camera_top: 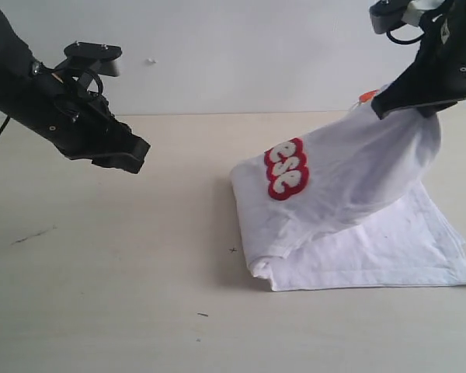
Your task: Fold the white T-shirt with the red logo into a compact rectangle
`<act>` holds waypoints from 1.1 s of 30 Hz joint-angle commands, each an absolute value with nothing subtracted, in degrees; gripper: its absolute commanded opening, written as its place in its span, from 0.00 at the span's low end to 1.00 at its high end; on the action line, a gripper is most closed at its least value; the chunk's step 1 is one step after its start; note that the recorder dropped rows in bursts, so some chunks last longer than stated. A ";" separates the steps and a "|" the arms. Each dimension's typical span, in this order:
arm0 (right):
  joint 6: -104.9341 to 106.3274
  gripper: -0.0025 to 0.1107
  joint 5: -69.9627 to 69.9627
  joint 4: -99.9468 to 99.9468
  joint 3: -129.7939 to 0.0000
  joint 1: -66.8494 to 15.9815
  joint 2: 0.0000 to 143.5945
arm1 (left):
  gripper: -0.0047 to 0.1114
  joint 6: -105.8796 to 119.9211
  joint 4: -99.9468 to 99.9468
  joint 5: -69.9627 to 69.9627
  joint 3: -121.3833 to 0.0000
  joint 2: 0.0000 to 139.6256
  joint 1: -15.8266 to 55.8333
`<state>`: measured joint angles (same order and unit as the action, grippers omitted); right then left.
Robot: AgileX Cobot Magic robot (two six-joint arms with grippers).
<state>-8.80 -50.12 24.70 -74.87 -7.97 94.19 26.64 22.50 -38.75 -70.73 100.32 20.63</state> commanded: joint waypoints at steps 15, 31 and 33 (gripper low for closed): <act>-25.51 0.36 -60.32 44.00 -75.24 -7.97 105.48 | 0.32 26.96 23.41 -37.37 -70.69 99.74 20.65; -0.56 0.02 -45.25 8.75 -70.90 -7.97 110.52 | 0.32 26.96 24.53 -39.75 -70.69 99.74 20.65; -0.49 0.02 -43.61 7.40 -70.08 -7.97 111.80 | 0.32 27.07 24.66 -40.04 -70.69 99.74 20.65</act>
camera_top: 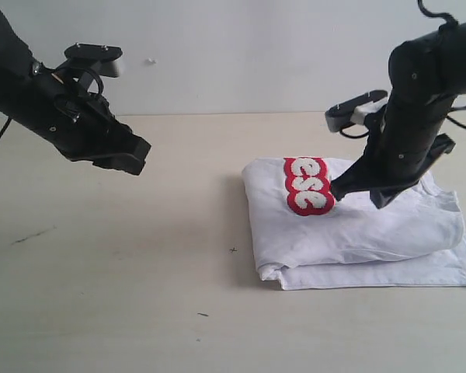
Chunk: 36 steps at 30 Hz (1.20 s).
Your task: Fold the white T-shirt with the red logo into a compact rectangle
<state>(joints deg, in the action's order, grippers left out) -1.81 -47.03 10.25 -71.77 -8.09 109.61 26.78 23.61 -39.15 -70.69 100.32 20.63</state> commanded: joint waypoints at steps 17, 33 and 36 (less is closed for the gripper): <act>8.88 0.02 -38.73 -9.14 -70.39 -23.54 120.35 | 0.32 28.71 25.24 -39.48 -70.69 99.74 20.74; -1.62 0.02 -36.77 -0.73 -69.28 -15.95 109.79 | 0.04 45.44 34.68 -41.30 -70.69 119.93 30.17; -1.62 0.02 -35.81 0.51 -69.28 -14.54 110.56 | 0.04 41.60 30.14 -45.80 -70.69 121.01 30.27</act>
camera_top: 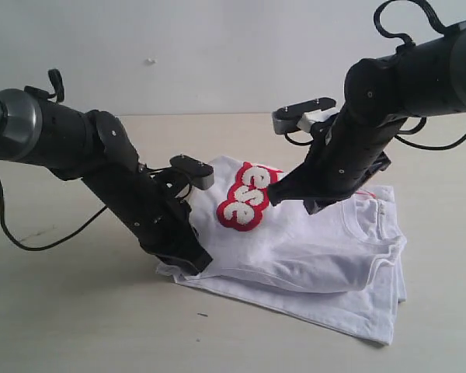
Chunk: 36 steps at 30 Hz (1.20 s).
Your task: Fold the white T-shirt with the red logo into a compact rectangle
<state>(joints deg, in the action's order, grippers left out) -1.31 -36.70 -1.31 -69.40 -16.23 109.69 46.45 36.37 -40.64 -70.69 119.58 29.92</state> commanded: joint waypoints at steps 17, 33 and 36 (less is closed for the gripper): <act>5.19 0.08 -36.05 -6.59 -69.28 -9.98 110.89 | 0.04 34.41 23.57 -53.97 -66.16 113.71 30.92; 10.02 0.11 -33.15 -10.93 -69.28 -9.98 118.26 | 0.04 30.48 24.55 -35.31 -61.34 113.68 30.69; 10.02 0.11 -31.30 -10.51 -70.33 -9.98 118.99 | 0.04 29.52 23.78 -38.24 -61.09 114.22 30.69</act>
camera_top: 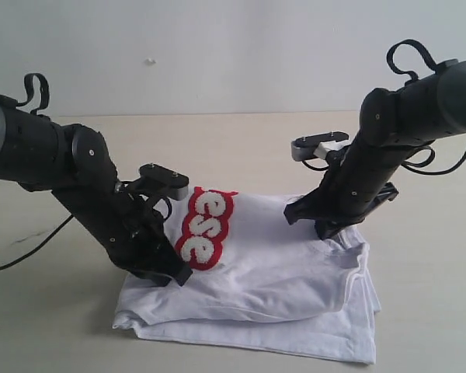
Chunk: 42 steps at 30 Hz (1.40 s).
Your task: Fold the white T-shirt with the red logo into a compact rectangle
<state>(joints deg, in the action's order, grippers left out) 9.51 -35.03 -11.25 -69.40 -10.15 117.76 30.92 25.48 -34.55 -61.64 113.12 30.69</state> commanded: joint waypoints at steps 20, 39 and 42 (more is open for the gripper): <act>11.41 0.10 -32.53 -13.72 -68.90 -11.26 112.04 | 0.04 28.62 26.53 -16.36 -58.64 105.36 30.12; 11.37 0.02 -30.83 -15.08 -53.45 -20.01 107.96 | 0.04 29.54 27.09 -11.87 -64.63 117.82 29.80; 11.37 0.02 -31.13 -15.08 -53.58 -20.01 107.54 | 0.04 29.54 27.45 -13.48 -64.63 115.85 29.80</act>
